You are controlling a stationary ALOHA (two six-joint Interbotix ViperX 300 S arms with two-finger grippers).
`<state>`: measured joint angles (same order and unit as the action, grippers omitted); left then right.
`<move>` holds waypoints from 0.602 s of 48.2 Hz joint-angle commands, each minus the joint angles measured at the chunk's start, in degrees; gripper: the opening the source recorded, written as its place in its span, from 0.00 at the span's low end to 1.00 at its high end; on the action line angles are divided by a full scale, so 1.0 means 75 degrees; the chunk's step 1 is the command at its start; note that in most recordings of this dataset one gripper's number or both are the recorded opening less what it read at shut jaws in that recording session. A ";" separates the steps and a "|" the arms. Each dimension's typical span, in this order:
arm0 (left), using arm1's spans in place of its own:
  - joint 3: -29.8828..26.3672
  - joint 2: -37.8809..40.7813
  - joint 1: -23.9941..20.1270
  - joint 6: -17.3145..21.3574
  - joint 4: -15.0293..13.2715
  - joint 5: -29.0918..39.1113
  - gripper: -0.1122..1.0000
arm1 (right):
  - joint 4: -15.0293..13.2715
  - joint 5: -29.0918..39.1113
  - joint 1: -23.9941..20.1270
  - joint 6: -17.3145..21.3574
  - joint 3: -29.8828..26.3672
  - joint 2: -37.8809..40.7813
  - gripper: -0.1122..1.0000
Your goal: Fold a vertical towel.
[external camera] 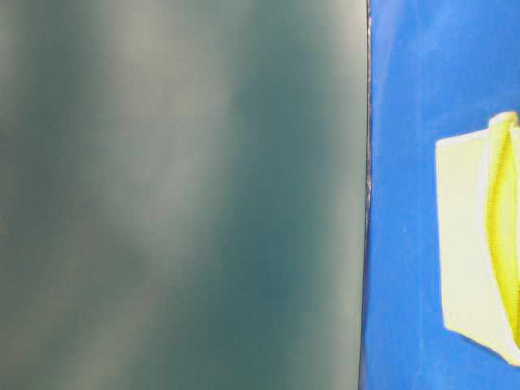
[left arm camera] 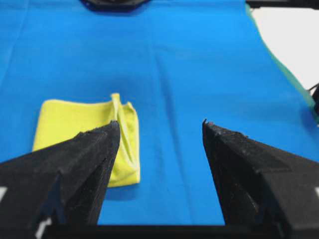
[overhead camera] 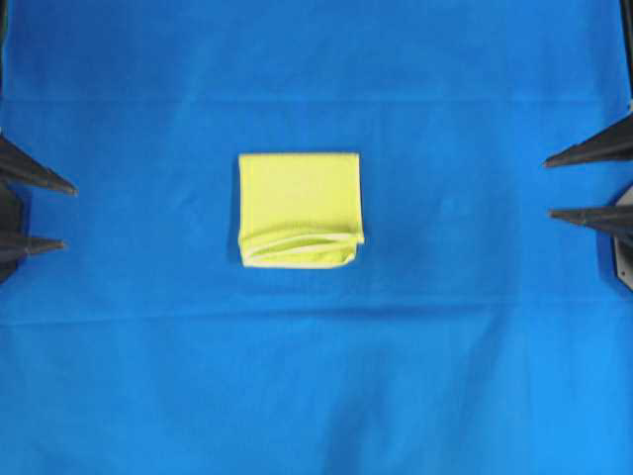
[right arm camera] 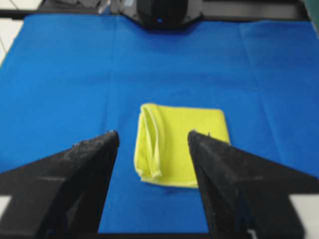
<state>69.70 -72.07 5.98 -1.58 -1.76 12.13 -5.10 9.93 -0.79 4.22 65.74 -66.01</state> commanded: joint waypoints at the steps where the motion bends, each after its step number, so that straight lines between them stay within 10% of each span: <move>1: 0.0211 -0.0316 -0.0070 -0.0023 0.0012 -0.0094 0.68 | 0.0070 -0.0234 0.0105 0.0035 0.0270 -0.0305 0.65; 29: 0.0820 -0.0738 -0.0316 -0.0070 0.0012 -0.0258 0.68 | 0.0094 -0.0516 0.0445 0.0340 0.0973 -0.0586 0.65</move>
<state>76.55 -78.05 3.87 -2.02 -1.85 10.72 -4.48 6.77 2.46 6.68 73.83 -71.02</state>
